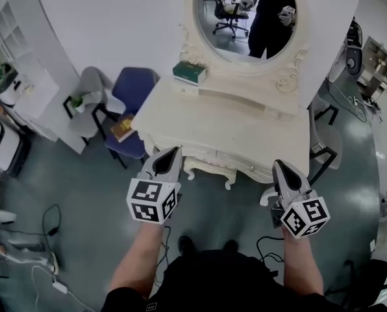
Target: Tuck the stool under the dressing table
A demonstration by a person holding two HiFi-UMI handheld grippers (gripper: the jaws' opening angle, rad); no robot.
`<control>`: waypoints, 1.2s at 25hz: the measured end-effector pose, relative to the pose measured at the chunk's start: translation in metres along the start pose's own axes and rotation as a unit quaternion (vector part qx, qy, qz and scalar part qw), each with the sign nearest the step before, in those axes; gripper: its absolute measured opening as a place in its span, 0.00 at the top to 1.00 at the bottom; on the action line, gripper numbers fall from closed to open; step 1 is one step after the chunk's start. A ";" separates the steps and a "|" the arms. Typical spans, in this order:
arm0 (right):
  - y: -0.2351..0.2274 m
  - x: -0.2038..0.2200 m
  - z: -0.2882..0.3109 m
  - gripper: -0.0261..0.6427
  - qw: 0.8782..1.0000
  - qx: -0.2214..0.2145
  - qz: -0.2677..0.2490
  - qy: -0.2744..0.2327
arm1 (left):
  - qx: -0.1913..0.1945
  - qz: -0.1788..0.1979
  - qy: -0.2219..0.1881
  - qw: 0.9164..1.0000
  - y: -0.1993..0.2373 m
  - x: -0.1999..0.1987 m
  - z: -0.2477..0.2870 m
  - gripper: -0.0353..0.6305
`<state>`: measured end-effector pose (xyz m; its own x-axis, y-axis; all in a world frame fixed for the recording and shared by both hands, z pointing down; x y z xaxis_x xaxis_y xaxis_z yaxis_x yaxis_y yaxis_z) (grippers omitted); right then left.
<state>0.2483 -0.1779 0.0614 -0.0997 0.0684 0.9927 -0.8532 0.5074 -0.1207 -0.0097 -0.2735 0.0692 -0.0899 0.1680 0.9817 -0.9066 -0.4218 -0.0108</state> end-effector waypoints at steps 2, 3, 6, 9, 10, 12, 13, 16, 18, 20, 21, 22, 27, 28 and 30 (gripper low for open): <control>0.000 0.001 0.003 0.96 1.000 -0.002 -0.001 0.004 | -0.002 -0.005 -0.001 1.000 0.002 0.001 0.002 0.92; 0.000 0.002 0.004 0.96 1.000 -0.003 -0.001 0.005 | -0.003 -0.007 -0.001 1.000 0.003 0.002 0.003 0.92; 0.000 0.001 0.008 0.96 1.000 -0.004 -0.005 0.007 | -0.004 -0.011 0.000 1.000 0.005 0.004 0.005 0.92; -0.002 0.001 0.012 0.96 1.000 -0.002 -0.012 0.007 | -0.006 -0.012 0.001 1.000 0.006 0.004 0.006 0.92; -0.002 0.001 0.013 0.96 1.000 -0.004 -0.014 0.008 | -0.006 -0.012 0.002 1.000 0.006 0.005 0.007 0.92; -0.002 0.002 0.016 0.96 1.000 -0.009 -0.015 0.011 | -0.007 -0.012 0.004 1.000 0.005 0.005 0.008 0.92; -0.002 0.003 0.017 0.96 1.000 -0.011 -0.015 0.011 | -0.007 -0.012 0.005 1.000 0.005 0.006 0.009 0.92; -0.002 0.004 0.020 0.96 1.000 -0.016 -0.015 0.012 | -0.007 -0.010 0.007 1.000 0.003 0.007 0.010 0.92; -0.002 0.005 0.021 0.96 1.000 -0.020 -0.014 0.012 | -0.007 -0.009 0.009 1.000 0.002 0.009 0.010 0.92; -0.003 0.007 0.022 0.96 1.000 -0.022 -0.012 0.012 | -0.008 -0.009 0.010 1.000 0.002 0.010 0.010 0.92; -0.004 0.007 0.022 0.96 1.000 -0.023 -0.012 0.013 | -0.009 -0.009 0.011 1.000 0.002 0.011 0.010 0.92; -0.004 0.007 0.023 0.96 1.000 -0.024 -0.012 0.013 | -0.009 -0.008 0.012 1.000 0.003 0.011 0.011 0.92; -0.003 0.006 0.027 0.96 0.999 -0.027 -0.013 0.015 | -0.009 -0.011 0.016 1.000 0.005 0.012 0.011 0.92; -0.003 0.007 0.027 0.96 0.999 -0.028 -0.012 0.015 | -0.009 -0.012 0.016 1.000 0.005 0.013 0.012 0.92; -0.003 0.008 0.028 0.96 0.999 -0.028 -0.011 0.016 | -0.008 -0.011 0.017 1.000 0.006 0.013 0.012 0.92</control>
<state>0.2352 -0.2031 0.0694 -0.0641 0.0845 0.9944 -0.8249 0.5563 -0.1004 -0.0112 -0.2845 0.0846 -0.0829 0.2084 0.9745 -0.9153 -0.4028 0.0082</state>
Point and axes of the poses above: the fingertips, and each gripper's own axes: z forward along the fingers, y to its left, x out of its underside, the point moved 2 cm from there along -z, backward along the fingers, and after that the axes turned 14 degrees about -x, right-handed, at the moved point
